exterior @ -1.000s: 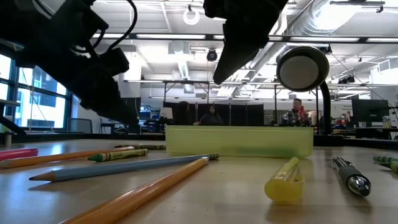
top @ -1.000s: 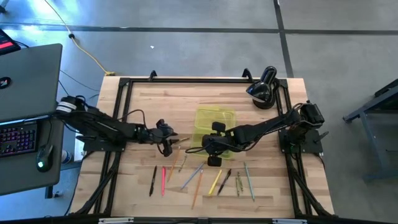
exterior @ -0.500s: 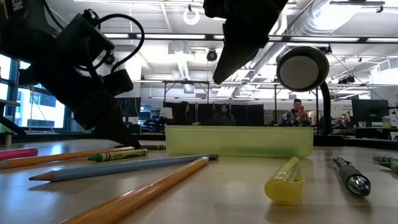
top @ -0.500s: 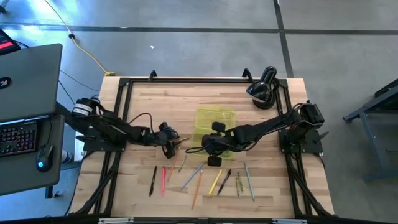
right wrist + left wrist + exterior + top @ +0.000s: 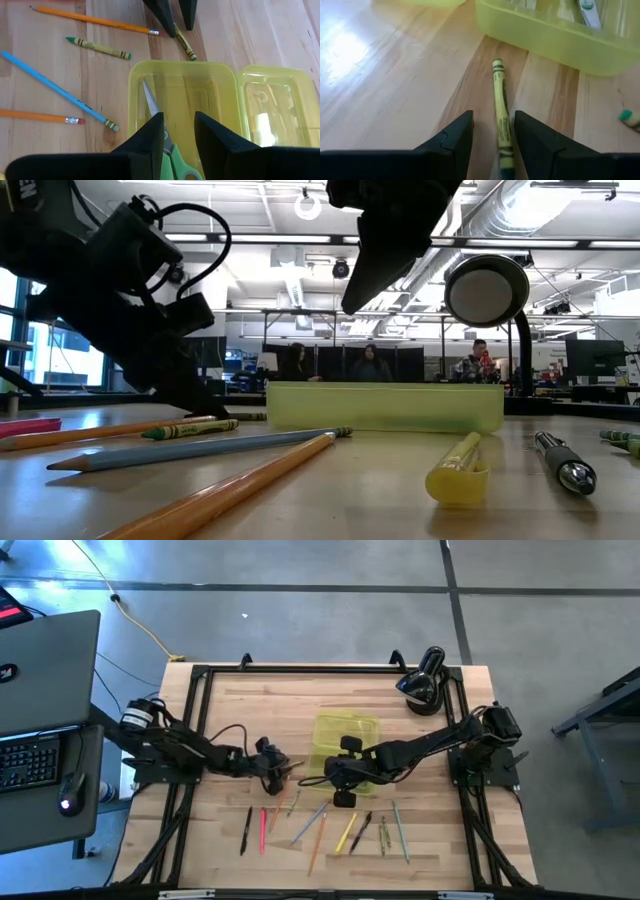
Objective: Pick & place school supplies into a supply box
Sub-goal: Put the green crayon into the yellow supply box
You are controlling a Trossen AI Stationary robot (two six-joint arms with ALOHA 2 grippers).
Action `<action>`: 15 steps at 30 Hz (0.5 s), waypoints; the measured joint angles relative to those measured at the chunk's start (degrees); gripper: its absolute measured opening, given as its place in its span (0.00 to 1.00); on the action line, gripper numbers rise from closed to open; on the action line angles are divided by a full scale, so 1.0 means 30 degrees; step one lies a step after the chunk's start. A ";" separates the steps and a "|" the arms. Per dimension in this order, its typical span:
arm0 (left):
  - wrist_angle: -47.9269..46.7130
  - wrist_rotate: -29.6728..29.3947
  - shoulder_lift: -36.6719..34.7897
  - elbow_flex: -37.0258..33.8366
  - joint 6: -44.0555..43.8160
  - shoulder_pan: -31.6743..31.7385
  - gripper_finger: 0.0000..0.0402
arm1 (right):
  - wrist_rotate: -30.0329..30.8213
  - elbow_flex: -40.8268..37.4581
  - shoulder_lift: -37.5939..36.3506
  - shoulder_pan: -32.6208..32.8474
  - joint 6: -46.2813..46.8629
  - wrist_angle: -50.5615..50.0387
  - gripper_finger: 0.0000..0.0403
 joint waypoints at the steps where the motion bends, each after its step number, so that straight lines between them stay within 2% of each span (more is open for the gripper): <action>1: 0.0311 -0.0028 0.0154 -0.0007 0.0029 0.0000 0.45 | 0.0000 0.0000 0.0000 0.0000 -0.0007 0.0000 0.22; 8: 0.4499 -0.0353 0.1407 -0.0102 0.1360 0.0066 0.45 | 0.0000 0.0000 0.0000 0.0007 -0.0291 0.0000 0.22; 15: 0.6867 -0.1869 0.4408 0.0036 -0.0962 -0.0007 0.45 | 0.0000 0.0000 0.0002 0.0005 -0.0301 0.0007 0.22</action>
